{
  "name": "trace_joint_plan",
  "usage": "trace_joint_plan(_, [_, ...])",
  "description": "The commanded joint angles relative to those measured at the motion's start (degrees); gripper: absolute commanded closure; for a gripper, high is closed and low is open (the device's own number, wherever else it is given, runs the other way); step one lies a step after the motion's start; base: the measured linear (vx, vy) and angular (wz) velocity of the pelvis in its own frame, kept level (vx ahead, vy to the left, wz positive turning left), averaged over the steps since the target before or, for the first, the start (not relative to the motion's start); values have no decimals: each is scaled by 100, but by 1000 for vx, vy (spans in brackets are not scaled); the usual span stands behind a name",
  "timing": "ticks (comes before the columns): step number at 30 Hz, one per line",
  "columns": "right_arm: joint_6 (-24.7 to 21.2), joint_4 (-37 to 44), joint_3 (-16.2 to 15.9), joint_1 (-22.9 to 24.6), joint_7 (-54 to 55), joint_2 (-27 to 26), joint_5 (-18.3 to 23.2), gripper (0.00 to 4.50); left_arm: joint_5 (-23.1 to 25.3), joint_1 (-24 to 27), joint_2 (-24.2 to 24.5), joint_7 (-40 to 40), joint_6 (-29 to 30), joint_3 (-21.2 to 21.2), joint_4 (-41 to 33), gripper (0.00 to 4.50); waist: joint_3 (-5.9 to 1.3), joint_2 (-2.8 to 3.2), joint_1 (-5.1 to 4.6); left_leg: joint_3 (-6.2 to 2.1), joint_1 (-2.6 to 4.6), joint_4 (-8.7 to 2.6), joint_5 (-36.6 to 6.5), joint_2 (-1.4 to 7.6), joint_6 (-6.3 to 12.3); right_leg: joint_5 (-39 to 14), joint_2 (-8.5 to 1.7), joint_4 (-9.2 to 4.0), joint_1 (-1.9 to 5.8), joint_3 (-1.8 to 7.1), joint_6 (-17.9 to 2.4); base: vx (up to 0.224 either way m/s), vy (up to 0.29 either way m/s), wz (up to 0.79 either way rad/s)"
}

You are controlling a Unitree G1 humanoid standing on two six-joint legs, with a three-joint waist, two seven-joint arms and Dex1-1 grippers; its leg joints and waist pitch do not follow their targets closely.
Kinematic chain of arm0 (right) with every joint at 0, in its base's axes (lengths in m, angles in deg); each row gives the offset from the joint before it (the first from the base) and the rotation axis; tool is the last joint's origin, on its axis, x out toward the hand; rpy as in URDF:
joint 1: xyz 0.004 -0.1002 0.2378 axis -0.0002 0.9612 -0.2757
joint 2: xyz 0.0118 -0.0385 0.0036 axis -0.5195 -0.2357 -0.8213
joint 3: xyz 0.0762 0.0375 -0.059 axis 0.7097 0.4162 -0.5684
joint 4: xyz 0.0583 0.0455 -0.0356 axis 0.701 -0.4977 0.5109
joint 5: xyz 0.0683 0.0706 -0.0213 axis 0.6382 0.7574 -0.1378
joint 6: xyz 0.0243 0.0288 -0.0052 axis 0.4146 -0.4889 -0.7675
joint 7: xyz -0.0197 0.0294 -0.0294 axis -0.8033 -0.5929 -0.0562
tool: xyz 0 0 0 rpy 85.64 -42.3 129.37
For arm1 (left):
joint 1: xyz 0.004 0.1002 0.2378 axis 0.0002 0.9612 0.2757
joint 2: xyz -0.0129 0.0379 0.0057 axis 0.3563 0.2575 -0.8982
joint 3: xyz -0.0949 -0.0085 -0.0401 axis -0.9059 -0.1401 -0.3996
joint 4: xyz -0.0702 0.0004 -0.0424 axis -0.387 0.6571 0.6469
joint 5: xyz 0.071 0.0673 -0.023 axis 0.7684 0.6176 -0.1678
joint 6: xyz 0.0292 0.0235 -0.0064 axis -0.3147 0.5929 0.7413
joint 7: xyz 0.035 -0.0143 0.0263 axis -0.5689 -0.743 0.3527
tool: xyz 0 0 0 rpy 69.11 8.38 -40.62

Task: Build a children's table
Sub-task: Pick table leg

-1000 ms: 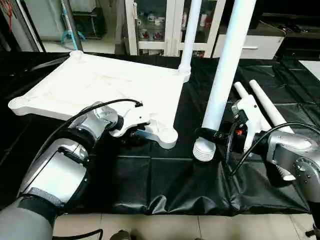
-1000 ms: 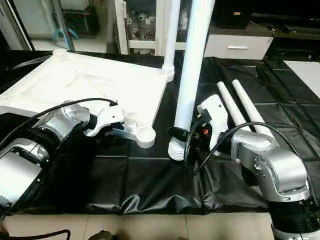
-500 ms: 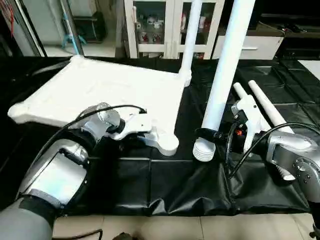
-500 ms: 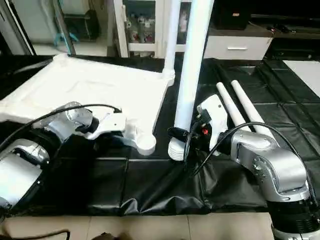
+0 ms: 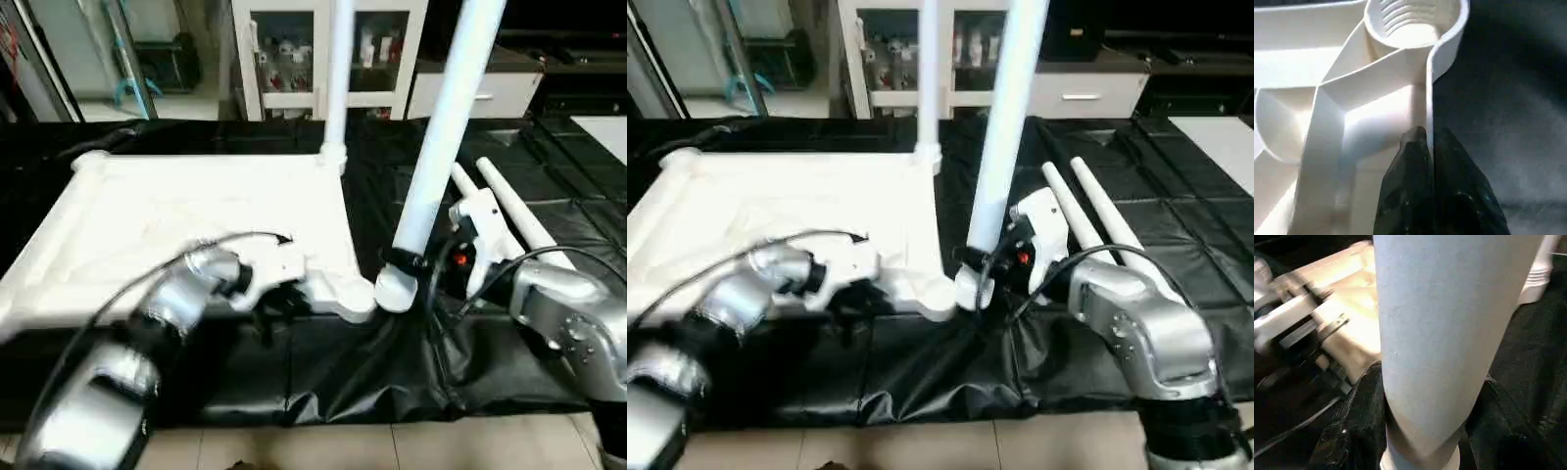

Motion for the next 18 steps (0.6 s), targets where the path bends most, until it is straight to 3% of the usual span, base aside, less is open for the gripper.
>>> trace_joint_plan(1, [228,-198,153,-81,298,-148,-155,266,-22,352,-81,259,238,87,-440,449,-294,-51,-5,-169,127,-454,-1846,264,-223,-1988,-377,-492,103,210,-1123,0,0,0])
trace_joint_plan(4, [442,-477,215,-162,519,-359,-243,266,-11,585,-219,503,347,33,-773,450,-261,-103,-32,-143,121,-463,-1879,228,-187,-2183,-329,-550,60,207,-993,0,0,0])
trace_joint_plan(6, [504,-568,262,-206,521,-461,-177,266,54,696,-249,656,426,31,-939,450,-260,-84,-33,-157,121,-475,-1913,224,-198,-2276,-325,-550,61,206,-910,0,0,0])
trace_joint_plan(7, [492,-578,270,-226,476,-492,-120,266,90,754,-254,732,527,32,-1036,450,-257,-119,-47,-160,116,-484,-1939,231,-191,-2254,-325,-547,62,207,-890,0,0,0])
trace_joint_plan(11, [629,-666,236,-330,389,-598,-107,266,279,891,-329,1214,781,7,-1296,450,-262,-124,-61,-160,99,-491,-1800,225,-112,-2040,-326,-529,68,211,-911,0,0,0])
trace_joint_plan(12, [698,-742,208,-375,370,-601,-149,266,274,884,-398,1404,842,-69,-1333,404,-264,-136,-67,-157,94,-489,-1765,229,-91,-1971,-331,-519,72,213,-921,0,0,0])
trace_joint_plan(15, [732,-779,194,-406,327,-597,-141,266,241,891,-376,1411,867,-126,-1410,392,-261,-144,-77,-155,77,-480,-1725,210,-55,-2023,-338,-531,79,213,-894,0,0,0])
trace_joint_plan(18, [734,-773,188,-407,270,-596,-149,266,217,898,-329,1444,838,-190,-1462,345,-269,-150,-83,-164,69,-486,-1710,210,-71,-1930,-329,-526,84,206,-900,0,0,0])
